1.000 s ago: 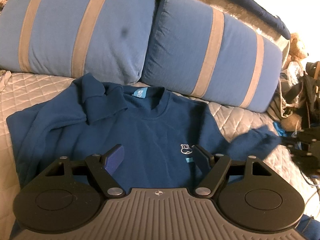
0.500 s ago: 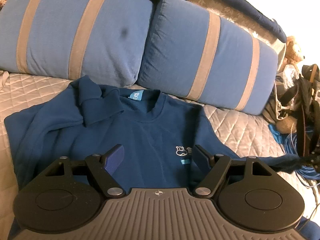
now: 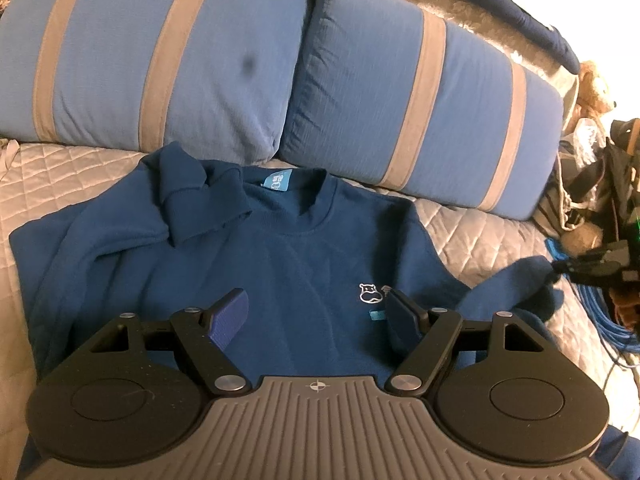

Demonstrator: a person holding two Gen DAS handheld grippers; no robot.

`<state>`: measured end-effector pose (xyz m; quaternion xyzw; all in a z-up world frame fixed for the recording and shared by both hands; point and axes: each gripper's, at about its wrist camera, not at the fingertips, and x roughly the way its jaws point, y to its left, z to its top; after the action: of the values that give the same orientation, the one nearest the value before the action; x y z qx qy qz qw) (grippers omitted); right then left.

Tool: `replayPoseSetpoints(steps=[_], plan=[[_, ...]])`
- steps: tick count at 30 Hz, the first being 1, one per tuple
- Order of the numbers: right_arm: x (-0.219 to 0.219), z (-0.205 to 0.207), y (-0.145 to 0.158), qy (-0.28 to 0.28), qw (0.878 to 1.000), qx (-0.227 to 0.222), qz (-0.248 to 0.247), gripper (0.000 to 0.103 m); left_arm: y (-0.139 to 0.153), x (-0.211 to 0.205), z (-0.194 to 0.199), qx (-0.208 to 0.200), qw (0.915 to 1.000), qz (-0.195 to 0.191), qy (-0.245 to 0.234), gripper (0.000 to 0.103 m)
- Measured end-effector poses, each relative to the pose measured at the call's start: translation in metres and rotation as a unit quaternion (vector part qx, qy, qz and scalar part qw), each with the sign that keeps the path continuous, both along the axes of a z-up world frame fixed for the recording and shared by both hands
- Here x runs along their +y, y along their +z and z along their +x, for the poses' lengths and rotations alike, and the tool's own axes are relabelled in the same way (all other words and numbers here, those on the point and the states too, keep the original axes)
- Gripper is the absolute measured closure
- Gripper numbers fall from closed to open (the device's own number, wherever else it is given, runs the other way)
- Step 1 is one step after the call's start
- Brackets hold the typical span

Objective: Fold clothes

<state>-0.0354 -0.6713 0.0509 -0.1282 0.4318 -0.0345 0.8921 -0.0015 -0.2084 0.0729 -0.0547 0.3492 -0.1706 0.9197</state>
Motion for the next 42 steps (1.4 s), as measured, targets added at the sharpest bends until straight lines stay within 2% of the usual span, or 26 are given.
replayPoseSetpoints(steps=[1, 2, 5, 8, 11, 13, 17, 19, 22, 25, 28, 29, 31, 33, 35, 37, 40, 42], plan=[[0.000, 0.001, 0.001, -0.015, 1.000, -0.018, -0.001, 0.068, 0.000, 0.000, 0.000, 0.000, 1.0000, 0.000, 0.000, 0.028], [-0.003, 0.001, 0.001, -0.028, 0.999, -0.031, 0.001, 0.057, 0.000, 0.000, 0.000, -0.001, 1.0000, -0.002, -0.001, 0.028], [-0.019, -0.007, 0.008, -0.083, 0.994, -0.059, 0.040, 0.040, 0.002, 0.000, -0.003, -0.008, 0.9999, -0.007, -0.007, 0.028], [-0.046, -0.024, 0.007, -0.151, 0.976, -0.055, 0.147, 0.035, 0.004, -0.001, -0.004, -0.016, 0.9997, -0.014, -0.014, 0.028], [-0.070, -0.049, -0.006, -0.210, 0.938, -0.046, 0.273, 0.034, 0.007, -0.002, -0.007, -0.028, 0.9990, -0.024, -0.024, 0.028], [-0.082, -0.067, -0.020, -0.240, 0.902, -0.048, 0.356, 0.034, 0.009, -0.003, -0.010, -0.036, 0.9984, -0.029, -0.030, 0.028], [-0.081, -0.088, -0.047, -0.266, 0.840, -0.063, 0.468, 0.034, 0.010, -0.006, -0.013, -0.049, 0.9977, -0.030, -0.037, 0.028], [-0.072, -0.090, -0.056, -0.268, 0.825, -0.067, 0.493, 0.034, 0.010, -0.007, -0.013, -0.050, 0.9977, -0.027, -0.037, 0.028], [-0.059, -0.085, -0.065, -0.273, 0.815, -0.067, 0.506, 0.040, 0.009, -0.009, -0.013, -0.048, 0.9981, -0.020, -0.033, 0.028], [-0.044, -0.075, -0.069, -0.286, 0.813, -0.065, 0.503, 0.055, 0.007, -0.008, -0.011, -0.043, 0.9986, -0.014, -0.027, 0.028], [-0.032, -0.069, -0.068, -0.308, 0.818, -0.071, 0.480, 0.060, 0.005, -0.006, -0.009, -0.038, 0.9990, -0.011, -0.020, 0.028], [-0.028, -0.068, -0.067, -0.315, 0.821, -0.074, 0.470, 0.071, 0.005, -0.006, -0.009, -0.037, 0.9991, -0.010, -0.019, 0.028], [-0.025, -0.064, -0.062, -0.315, 0.836, -0.076, 0.442, 0.084, 0.004, -0.006, -0.009, -0.036, 0.9992, -0.008, -0.018, 0.028], [-0.023, -0.062, -0.054, -0.307, 0.854, -0.082, 0.411, 0.090, 0.004, -0.006, -0.009, -0.036, 0.9992, -0.007, -0.019, 0.028], [-0.021, -0.063, -0.041, -0.294, 0.875, -0.104, 0.370, 0.092, 0.004, -0.006, -0.009, -0.037, 0.9991, -0.007, -0.020, 0.028], [-0.022, -0.065, -0.027, -0.279, 0.891, -0.127, 0.335, 0.092, 0.004, -0.006, -0.009, -0.038, 0.9990, -0.007, -0.021, 0.028], [-0.026, -0.073, -0.002, -0.266, 0.912, -0.166, 0.266, 0.093, 0.004, -0.006, -0.010, -0.040, 0.9989, -0.008, -0.023, 0.028], [-0.032, -0.079, 0.014, -0.262, 0.921, -0.193, 0.214, 0.093, 0.004, -0.006, -0.010, -0.041, 0.9989, -0.007, -0.023, 0.028]])
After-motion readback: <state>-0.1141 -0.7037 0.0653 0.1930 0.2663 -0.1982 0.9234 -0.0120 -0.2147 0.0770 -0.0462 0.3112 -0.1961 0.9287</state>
